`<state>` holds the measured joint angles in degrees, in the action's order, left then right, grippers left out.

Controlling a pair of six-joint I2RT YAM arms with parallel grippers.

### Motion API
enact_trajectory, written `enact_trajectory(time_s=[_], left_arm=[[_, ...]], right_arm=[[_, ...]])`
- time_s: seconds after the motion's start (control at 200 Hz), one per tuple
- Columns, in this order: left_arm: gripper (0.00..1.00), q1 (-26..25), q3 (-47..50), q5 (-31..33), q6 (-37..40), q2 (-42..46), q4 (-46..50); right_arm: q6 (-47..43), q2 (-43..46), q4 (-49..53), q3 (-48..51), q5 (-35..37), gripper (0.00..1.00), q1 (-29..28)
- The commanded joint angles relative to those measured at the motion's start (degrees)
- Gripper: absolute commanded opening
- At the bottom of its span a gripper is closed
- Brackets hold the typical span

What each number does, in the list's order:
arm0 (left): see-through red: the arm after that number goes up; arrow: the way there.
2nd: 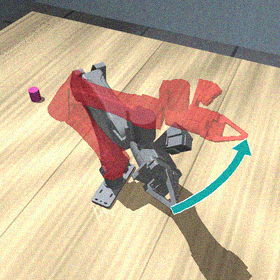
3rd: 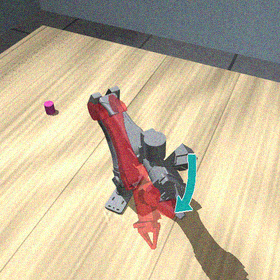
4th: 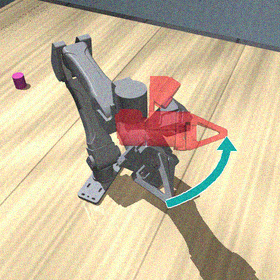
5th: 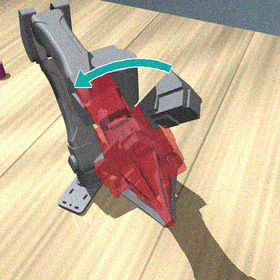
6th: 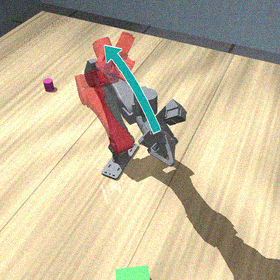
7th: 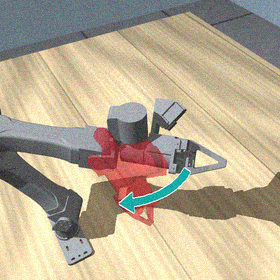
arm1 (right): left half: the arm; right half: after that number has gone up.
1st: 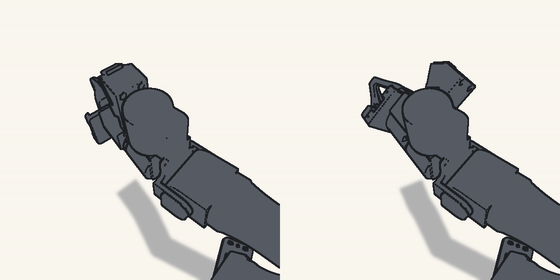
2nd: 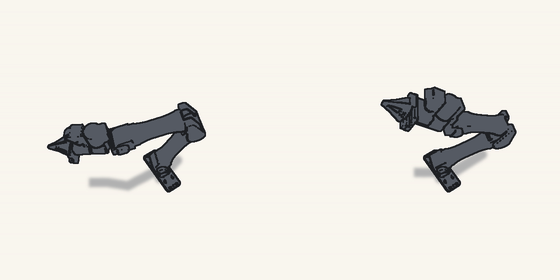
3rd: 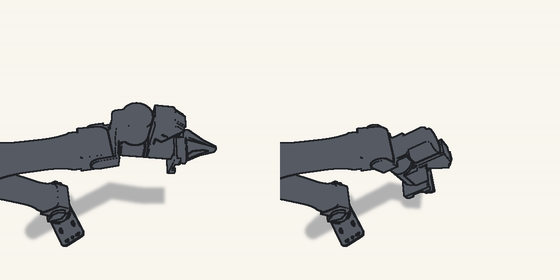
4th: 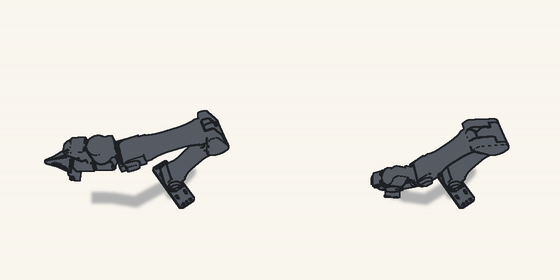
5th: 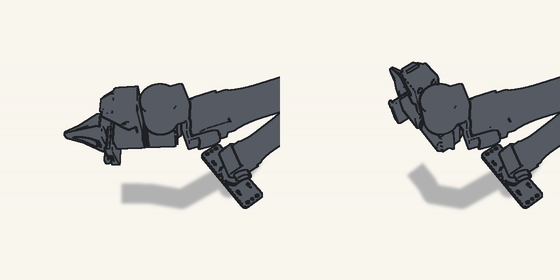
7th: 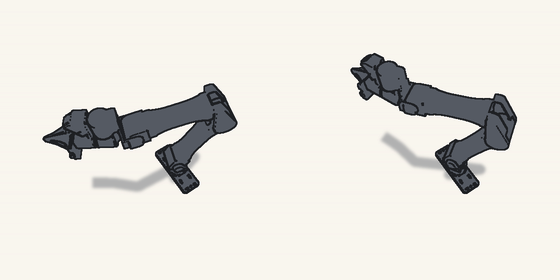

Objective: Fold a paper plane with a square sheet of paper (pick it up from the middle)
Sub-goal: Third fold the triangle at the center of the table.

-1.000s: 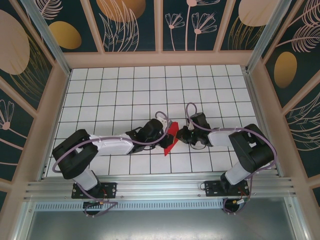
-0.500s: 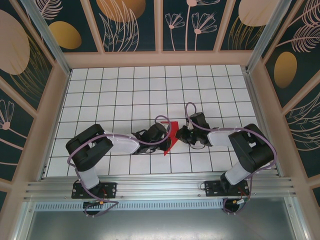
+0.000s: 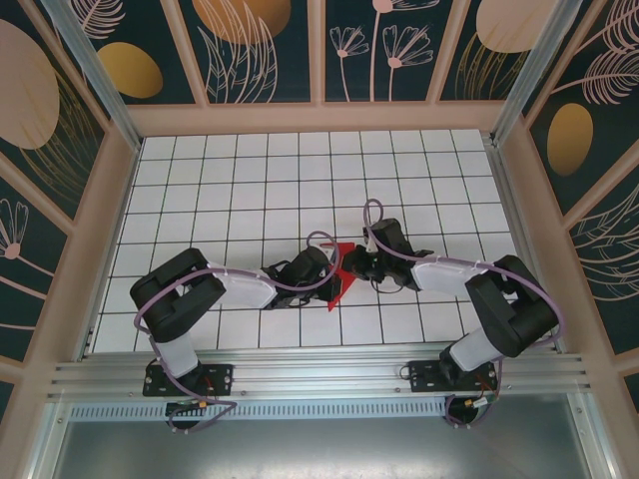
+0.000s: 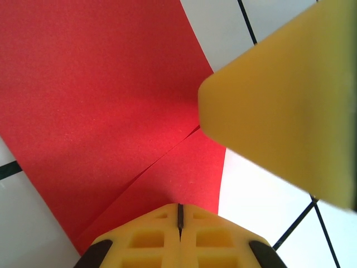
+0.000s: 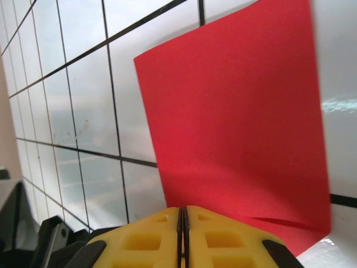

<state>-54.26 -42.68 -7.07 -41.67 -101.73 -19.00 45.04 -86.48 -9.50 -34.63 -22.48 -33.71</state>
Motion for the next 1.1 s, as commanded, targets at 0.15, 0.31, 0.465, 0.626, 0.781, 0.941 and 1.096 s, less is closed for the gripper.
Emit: enact_trajectory(time_s=[0.15, 0.31, 0.465, 0.626, 0.781, 0.941, 1.096], left_arm=[[0.03, 0.3, -0.5, 0.3, 0.4, 5.7, 2.1], [0.03, 1.2, -0.7, 1.9, 0.6, 6.8, 2.3], [0.03, 3.2, 0.2, -1.5, 0.0, 5.0, -0.8], [0.02, 3.8, 0.8, -3.4, -0.8, 2.1, -2.6], [0.02, 3.8, 2.5, -3.5, -1.5, 1.3, -4.1], [0.0, 3.9, 3.3, -1.6, -1.2, 0.3, -3.1], [0.0, 3.8, 3.7, -1.1, -1.2, -1.0, -3.0]], right_arm=[[0.0, -5.2, -2.2, 2.0, 1.5, 0.12, 0.3], [-0.1, -6.0, -2.1, 2.4, 2.1, 0.12, 0.4], [-0.3, -5.7, -2.0, 1.9, 1.7, 0.12, 0.4], [-0.5, -5.6, -1.3, 1.4, 1.6, 0.12, 0.5], [-0.6, -5.3, -0.9, 1.2, 1.7, 0.12, 0.5], [-0.6, -4.0, -0.3, 0.7, 1.3, 0.12, 0.4], [-0.7, -0.5, 0.9, -0.5, 0.1, 0.13, 0.3]])
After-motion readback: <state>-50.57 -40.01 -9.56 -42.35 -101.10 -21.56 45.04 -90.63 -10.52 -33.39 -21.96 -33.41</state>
